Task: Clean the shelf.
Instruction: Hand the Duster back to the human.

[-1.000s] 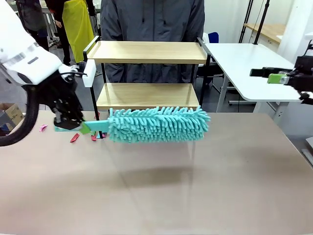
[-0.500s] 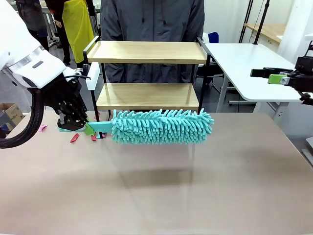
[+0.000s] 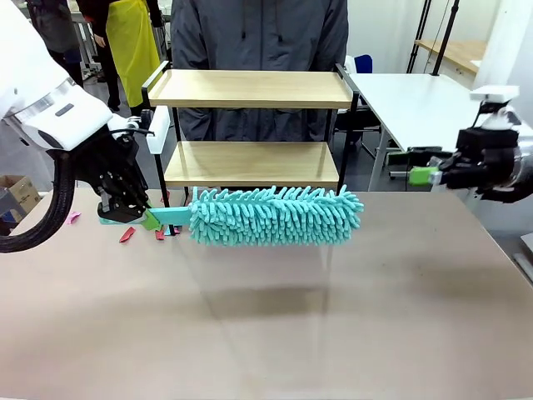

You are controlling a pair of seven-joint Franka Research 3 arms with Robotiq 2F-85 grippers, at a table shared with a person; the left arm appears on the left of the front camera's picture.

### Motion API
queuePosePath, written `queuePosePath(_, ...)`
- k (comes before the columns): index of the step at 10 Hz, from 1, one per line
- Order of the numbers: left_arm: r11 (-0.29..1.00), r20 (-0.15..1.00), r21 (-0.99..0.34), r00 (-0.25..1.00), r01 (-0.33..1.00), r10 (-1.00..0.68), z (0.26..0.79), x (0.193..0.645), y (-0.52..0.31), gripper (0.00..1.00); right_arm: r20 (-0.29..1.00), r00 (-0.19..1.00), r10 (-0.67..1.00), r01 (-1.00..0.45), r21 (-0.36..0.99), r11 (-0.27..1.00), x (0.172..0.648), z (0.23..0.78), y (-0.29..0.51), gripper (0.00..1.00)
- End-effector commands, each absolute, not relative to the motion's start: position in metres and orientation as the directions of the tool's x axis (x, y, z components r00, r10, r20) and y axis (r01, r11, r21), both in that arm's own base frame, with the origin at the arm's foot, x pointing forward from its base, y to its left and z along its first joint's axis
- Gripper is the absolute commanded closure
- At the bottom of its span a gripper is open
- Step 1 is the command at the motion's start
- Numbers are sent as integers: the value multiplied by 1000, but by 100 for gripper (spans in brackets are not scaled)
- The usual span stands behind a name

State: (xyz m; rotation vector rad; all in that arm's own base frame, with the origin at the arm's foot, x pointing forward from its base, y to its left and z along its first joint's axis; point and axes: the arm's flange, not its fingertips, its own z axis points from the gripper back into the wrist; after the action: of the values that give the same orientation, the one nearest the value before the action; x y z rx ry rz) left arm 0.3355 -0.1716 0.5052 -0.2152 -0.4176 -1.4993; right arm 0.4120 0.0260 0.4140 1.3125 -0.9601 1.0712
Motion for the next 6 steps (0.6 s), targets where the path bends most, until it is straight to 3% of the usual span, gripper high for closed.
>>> queuePosePath(1, 85, 413, 105, 34, 991, -910, 508, 334, -173, 87, 974, 207, 98, -978, 208, -1, 396, 388, 37, 0)
queuePosePath(6, 85, 413, 105, 34, 991, -910, 508, 334, -173, 87, 990, 136, 25, -989, 134, 68, 370, 329, 57, 0)
